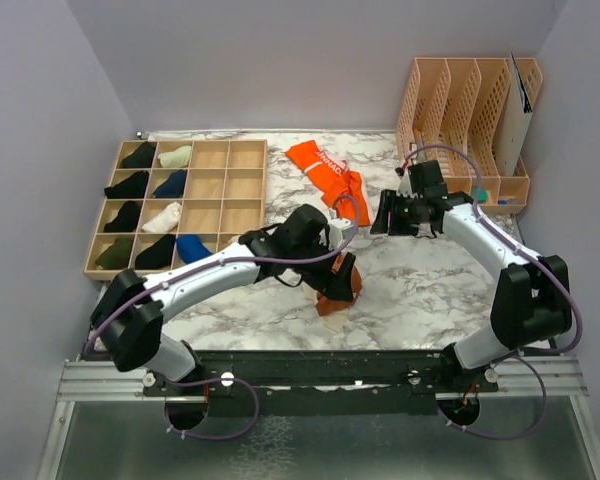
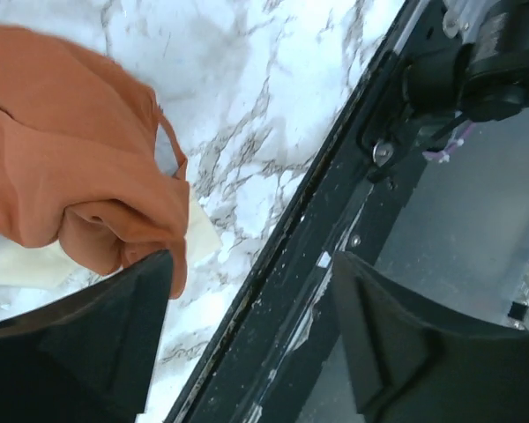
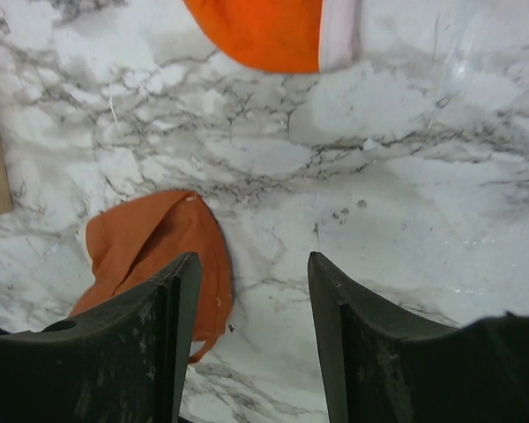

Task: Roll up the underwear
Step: Place the underwear at the center of the board, then pick up the underwear from the center of the board.

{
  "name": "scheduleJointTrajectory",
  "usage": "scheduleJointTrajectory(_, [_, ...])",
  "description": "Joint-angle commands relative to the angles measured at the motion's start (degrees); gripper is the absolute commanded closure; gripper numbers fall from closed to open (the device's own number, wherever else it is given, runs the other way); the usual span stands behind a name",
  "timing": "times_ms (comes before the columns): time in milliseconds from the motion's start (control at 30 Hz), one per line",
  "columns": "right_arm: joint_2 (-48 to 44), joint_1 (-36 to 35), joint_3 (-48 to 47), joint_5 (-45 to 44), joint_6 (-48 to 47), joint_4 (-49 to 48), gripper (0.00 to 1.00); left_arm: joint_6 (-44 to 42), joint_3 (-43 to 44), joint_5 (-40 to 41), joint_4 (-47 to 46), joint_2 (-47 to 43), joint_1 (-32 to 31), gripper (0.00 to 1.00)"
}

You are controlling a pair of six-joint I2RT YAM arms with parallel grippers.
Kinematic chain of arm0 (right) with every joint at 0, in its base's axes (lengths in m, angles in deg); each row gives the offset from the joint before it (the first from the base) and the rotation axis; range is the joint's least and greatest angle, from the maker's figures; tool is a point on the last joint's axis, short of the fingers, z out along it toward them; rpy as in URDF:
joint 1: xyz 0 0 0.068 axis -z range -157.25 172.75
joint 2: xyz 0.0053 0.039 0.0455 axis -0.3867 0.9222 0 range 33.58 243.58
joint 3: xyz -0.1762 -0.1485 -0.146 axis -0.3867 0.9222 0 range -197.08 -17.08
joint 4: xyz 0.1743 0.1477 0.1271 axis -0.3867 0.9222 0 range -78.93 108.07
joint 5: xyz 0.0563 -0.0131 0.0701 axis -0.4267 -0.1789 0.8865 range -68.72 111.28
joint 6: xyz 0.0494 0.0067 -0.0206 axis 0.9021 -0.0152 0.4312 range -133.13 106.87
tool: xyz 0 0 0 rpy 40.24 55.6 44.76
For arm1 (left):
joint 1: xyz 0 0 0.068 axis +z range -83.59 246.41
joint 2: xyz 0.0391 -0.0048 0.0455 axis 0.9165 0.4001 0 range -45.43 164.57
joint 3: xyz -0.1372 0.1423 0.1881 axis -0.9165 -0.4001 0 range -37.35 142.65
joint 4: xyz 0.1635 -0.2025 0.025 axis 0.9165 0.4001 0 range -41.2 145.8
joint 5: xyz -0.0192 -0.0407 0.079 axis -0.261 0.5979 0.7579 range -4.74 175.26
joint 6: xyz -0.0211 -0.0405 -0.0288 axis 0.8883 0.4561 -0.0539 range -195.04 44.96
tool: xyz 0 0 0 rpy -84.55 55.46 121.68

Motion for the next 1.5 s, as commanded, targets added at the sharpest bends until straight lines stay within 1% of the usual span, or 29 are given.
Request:
scheduleJointTrajectory(0, [-0.5, 0.2, 3.7, 9.2, -1.3, -1.9, 0.43, 4.2, -2.2, 9.8, -2.2, -8.8, -1.0, 0.15])
scheduleJointTrajectory(133, [3.1, -1.3, 3.5, 19.9, -1.2, -4.2, 0.38, 9.6, -6.8, 20.5, -0.8, -17.8, -0.9, 0.07])
scheduleJointTrajectory(200, [5.2, -4.3, 1.7, 20.2, -1.4, -4.2, 0.31, 14.8, -10.1, 27.7, 0.4, -22.4, -0.8, 0.06])
scheduleJointTrajectory(300, [7.5, -8.7, -1.6, 19.4, -2.0, -3.7, 0.18, 22.7, -14.5, 37.4, 3.8, -28.2, -0.8, 0.06])
scheduleJointTrajectory(333, [7.9, -10.0, -2.1, 19.6, -1.8, -4.3, 0.12, 24.4, -15.6, 38.6, 4.2, -29.8, -0.7, 0.06])
scheduleJointTrajectory(367, [8.2, -11.1, -2.5, 19.6, -1.8, -4.6, 0.08, 25.5, -16.8, 39.4, 4.4, -31.7, -0.7, 0.06])
scheduleJointTrajectory(400, [8.8, -12.3, -3.1, 18.8, -2.1, -4.4, 0.07, 26.3, -17.7, 40.1, 4.4, -33.3, -0.8, 0.06])
scheduleJointTrajectory(467, [11.5, -14.6, -5.4, 16.1, -4.4, -1.0, 0.06, 26.9, -18.5, 41.5, 4.9, -35.6, -0.7, 0.06])
scheduleJointTrajectory(533, [14.2, -16.6, -7.6, 14.0, -6.9, 3.4, 0.09, 27.1, -18.4, 43.1, 6.1, -36.8, -0.6, 0.06])
scheduleJointTrajectory(633, [15.5, -18.0, -7.7, 14.2, -10.4, 5.5, 0.13, 26.3, -17.4, 44.0, 6.8, -36.6, -0.6, 0.05])
scheduleJointTrajectory(733, [17.3, -18.2, -11.1, 12.0, -15.0, 12.0, 0.14, 25.4, -16.3, 43.9, 7.0, -34.8, -0.7, 0.05])
scheduleJointTrajectory(800, [18.6, -18.5, -12.8, 11.7, -17.8, 15.1, 0.19, 25.3, -15.8, 43.6, 7.0, -33.4, -0.6, 0.05])
scheduleJointTrajectory(833, [18.8, -18.9, -12.9, 11.8, -18.2, 15.5, 0.25, 25.2, -15.5, 43.5, 7.0, -32.7, -0.7, 0.05])
scheduleJointTrajectory(867, [18.6, -19.1, -12.4, 11.8, -17.7, 14.7, 0.35, 25.0, -15.2, 43.3, 6.9, -32.2, -0.6, 0.05])
scheduleJointTrajectory(900, [18.4, -19.3, -11.3, 11.8, -16.9, 13.4, 0.42, 24.7, -15.0, 43.2, 6.9, -31.8, -0.6, 0.05])
scheduleJointTrajectory(933, [18.2, -19.5, -10.4, 11.9, -15.1, 11.9, 0.51, 24.6, -14.9, 43.2, 6.8, -31.3, -0.6, 0.05])
scheduleJointTrajectory(967, [18.2, -19.6, -9.9, 12.1, -13.6, 11.2, 0.68, 24.4, -15.0, 43.3, 6.7, -31.0, -0.6, 0.05])
scheduleJointTrajectory(1000, [18.0, -19.7, -9.7, 12.3, -12.6, 10.4, 0.78, 24.3, -15.0, 43.3, 6.5, -30.9, -0.7, 0.05])
scheduleJointTrajectory(1033, [17.5, -19.7, -9.7, 12.9, -11.9, 9.5, 0.82, 24.1, -14.9, 43.4, 6.3, -30.6, -0.6, 0.05])
scheduleJointTrajectory(1100, [16.2, -19.8, -10.7, 14.3, -10.8, 8.2, 0.98, 23.5, -14.7, 43.2, 6.1, -30.1, -0.6, 0.05])
scheduleJointTrajectory(1233, [12.8, -19.7, -13.6, 17.5, -7.1, 6.0, 1.00, 22.9, -14.1, 44.6, 6.1, -29.9, -0.6, 0.05])
scheduleJointTrajectory(1300, [9.0, -19.7, -13.7, 19.5, -3.2, 3.0, 1.00, 23.0, -14.2, 46.4, 6.4, -30.8, -0.4, 0.04])
scheduleJointTrajectory(1333, [7.1, -19.7, -13.4, 20.7, -1.0, 1.2, 1.00, 23.0, -14.1, 47.7, 6.9, -31.3, 0.0, 0.01])
scheduleJointTrajectory(1400, [2.4, -19.7, -11.8, 20.9, 4.3, -3.5, 1.00, 21.8, -13.6, 49.4, 8.6, -32.7, 2.9, 0.01])
scheduleJointTrajectory(1467, [-2.0, -19.6, -10.1, 16.3, 10.2, -5.9, 1.00, 19.4, -12.5, 48.1, 9.7, -34.4, 7.7, 0.01])
